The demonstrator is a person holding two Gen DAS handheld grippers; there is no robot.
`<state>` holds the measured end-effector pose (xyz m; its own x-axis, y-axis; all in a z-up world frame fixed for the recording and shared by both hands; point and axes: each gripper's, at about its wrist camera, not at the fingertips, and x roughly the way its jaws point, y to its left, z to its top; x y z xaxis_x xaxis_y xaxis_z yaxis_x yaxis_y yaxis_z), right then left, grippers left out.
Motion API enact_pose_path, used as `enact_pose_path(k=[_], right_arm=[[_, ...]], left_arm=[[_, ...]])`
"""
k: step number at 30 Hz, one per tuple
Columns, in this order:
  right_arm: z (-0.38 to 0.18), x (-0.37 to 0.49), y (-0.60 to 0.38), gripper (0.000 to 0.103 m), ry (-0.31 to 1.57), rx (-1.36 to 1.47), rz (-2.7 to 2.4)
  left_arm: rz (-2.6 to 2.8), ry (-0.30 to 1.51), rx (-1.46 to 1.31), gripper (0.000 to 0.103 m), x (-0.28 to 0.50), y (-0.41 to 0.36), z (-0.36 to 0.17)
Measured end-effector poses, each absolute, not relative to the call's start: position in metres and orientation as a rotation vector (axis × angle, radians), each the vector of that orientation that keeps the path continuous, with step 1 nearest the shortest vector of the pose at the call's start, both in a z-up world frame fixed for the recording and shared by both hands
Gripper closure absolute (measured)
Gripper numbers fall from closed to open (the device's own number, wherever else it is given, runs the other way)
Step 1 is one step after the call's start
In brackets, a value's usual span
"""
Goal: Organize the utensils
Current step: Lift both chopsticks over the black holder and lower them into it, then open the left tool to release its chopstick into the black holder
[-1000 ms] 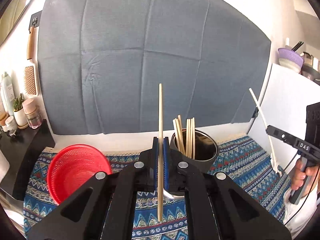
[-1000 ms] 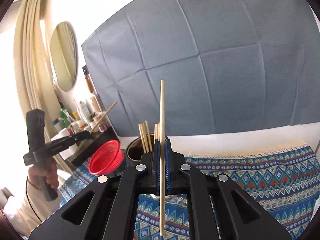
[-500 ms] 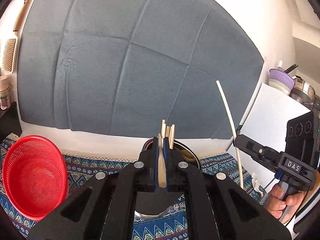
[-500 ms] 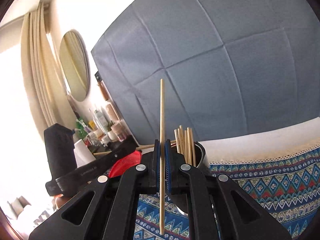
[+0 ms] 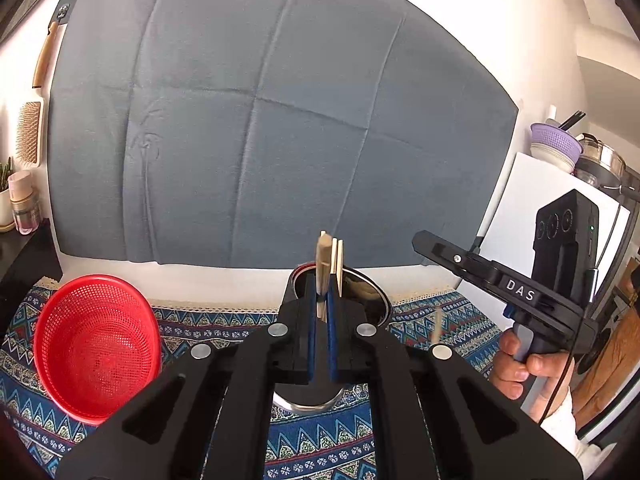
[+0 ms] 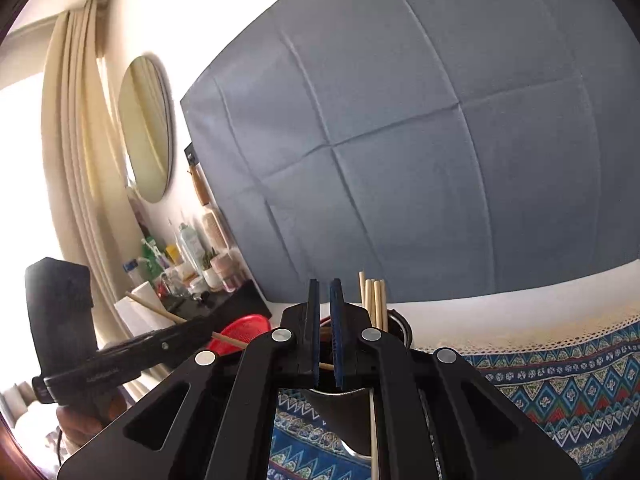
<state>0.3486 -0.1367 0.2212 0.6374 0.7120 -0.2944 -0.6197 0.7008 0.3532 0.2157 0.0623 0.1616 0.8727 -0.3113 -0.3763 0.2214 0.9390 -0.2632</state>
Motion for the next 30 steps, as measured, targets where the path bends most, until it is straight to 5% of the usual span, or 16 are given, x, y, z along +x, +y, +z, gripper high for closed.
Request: enact_pose_path(k=[24, 26, 30], right_arm=[[0.200, 0.342, -0.210, 0.093, 0.582, 0.195, 0.533], [0.194, 0.343, -0.216, 0.076, 0.608, 0.193, 0.494], [0.182, 0.340, -0.227, 0.058, 0.659, 0.176, 0.421]], left_arm=[[-0.273, 0.581, -0.169, 0.098, 0.275, 0.031, 0.133], [-0.269, 0.581, -0.172, 0.096, 0.275, 0.033, 0.133], [-0.262, 0.575, -0.188, 0.059, 0.269, 0.038, 0.133]])
